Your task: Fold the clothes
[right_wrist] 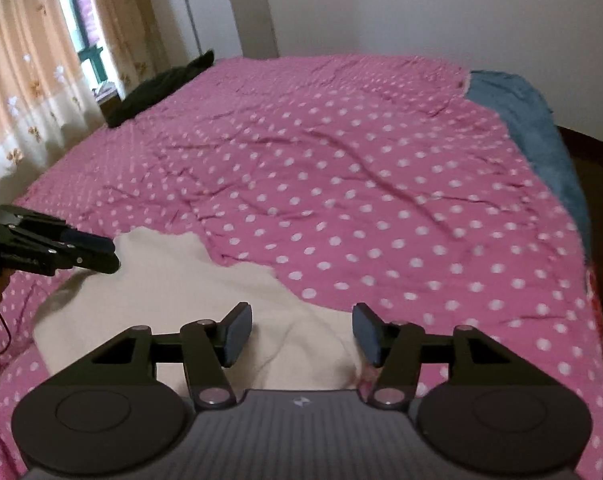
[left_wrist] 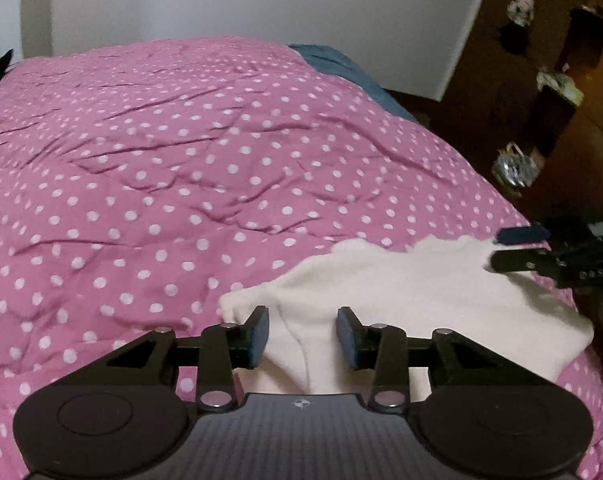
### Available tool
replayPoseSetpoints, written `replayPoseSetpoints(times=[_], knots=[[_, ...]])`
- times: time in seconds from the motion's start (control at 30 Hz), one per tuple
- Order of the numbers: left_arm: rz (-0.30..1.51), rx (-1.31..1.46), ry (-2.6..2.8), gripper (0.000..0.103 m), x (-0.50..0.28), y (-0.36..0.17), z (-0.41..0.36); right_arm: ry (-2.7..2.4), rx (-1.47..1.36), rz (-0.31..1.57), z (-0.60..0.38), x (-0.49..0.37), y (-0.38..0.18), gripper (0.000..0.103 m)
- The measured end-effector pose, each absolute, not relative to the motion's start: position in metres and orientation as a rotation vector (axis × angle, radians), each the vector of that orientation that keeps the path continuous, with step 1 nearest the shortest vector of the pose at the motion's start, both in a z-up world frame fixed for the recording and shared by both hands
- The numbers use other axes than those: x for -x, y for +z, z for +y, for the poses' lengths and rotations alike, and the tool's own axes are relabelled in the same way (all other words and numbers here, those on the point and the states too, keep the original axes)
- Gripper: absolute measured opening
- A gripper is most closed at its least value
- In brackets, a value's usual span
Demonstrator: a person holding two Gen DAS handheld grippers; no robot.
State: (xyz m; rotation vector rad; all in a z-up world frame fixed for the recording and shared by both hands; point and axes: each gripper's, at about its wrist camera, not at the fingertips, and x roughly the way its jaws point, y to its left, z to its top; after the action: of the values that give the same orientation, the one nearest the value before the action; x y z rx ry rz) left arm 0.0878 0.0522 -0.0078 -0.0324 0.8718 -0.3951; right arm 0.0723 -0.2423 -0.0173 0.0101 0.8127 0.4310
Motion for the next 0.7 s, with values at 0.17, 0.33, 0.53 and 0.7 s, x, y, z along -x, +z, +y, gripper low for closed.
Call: replayPoseSetpoints(times=[0.17, 0.33, 0.53, 0.7], knots=[[0.818, 0.026, -0.436, 0.053, -0.063, 0.015, 0.038, 0.457, 0.007, 0.723, -0.238, -0.039, 0.003, 0.074], [0.791, -0.032, -0.521, 0.06, -0.028, 0.024, 0.005, 0.488, 0.12, 0.651, -0.214, -0.005, 0.004, 0.091], [0.783, -0.107, -0.533, 0.069, -0.007, 0.013, -0.021, 0.46, 0.167, 0.646, -0.207, 0.011, -0.014, 0.098], [0.798, -0.13, -0.506, 0.073, -0.001, 0.0, -0.022, 0.435, 0.161, 0.694, -0.219, 0.017, -0.027, 0.1]])
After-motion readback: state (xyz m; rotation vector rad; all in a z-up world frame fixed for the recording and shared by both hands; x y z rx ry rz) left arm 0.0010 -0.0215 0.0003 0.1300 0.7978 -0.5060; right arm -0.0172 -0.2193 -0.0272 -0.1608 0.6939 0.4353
